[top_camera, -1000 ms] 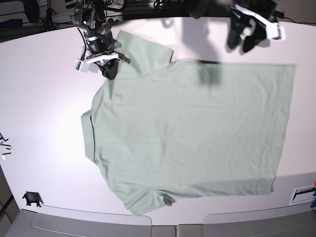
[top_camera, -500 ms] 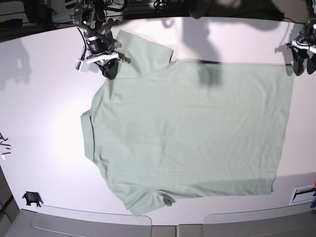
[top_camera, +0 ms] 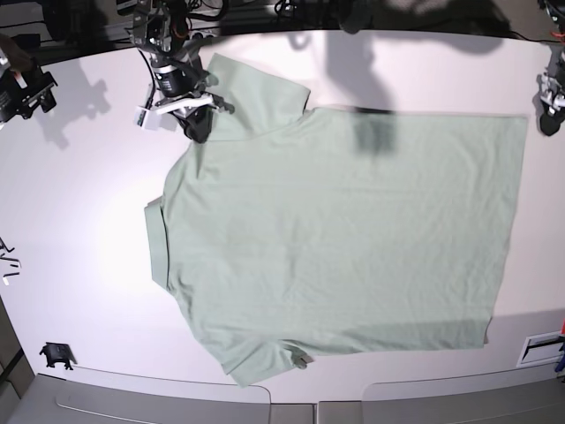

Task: Fold the T-shirt properly
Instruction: 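Grasp the shirt's side edge with both grippers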

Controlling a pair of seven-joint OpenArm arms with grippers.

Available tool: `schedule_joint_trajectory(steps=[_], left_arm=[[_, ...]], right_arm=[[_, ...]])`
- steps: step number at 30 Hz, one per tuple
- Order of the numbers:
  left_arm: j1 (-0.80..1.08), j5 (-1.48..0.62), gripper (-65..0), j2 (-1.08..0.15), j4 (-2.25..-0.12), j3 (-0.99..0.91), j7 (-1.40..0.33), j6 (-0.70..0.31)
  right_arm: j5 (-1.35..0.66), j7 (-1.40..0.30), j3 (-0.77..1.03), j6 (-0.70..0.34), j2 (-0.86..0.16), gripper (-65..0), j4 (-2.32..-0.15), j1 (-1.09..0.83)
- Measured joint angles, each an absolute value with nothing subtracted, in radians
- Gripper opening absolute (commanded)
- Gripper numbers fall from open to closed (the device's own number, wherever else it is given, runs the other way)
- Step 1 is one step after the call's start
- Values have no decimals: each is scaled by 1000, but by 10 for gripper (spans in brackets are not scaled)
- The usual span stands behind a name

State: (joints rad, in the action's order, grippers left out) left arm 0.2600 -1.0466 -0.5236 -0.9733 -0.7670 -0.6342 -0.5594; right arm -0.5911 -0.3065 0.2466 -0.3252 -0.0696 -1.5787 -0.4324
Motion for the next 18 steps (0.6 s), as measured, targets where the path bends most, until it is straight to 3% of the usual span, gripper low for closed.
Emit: schedule_joint_trajectory(steps=[8,18], left_arm=[[241,-1123,-366,-524,-937,-767,-810,-630],[237,-1169,-366,-532,-947,-607,-811,-646]], right_arm=[[-591,-308,247,-326,-69,-650,-1579,-432],[-595,-308,247,-326,-69,-650,-1579,-432]])
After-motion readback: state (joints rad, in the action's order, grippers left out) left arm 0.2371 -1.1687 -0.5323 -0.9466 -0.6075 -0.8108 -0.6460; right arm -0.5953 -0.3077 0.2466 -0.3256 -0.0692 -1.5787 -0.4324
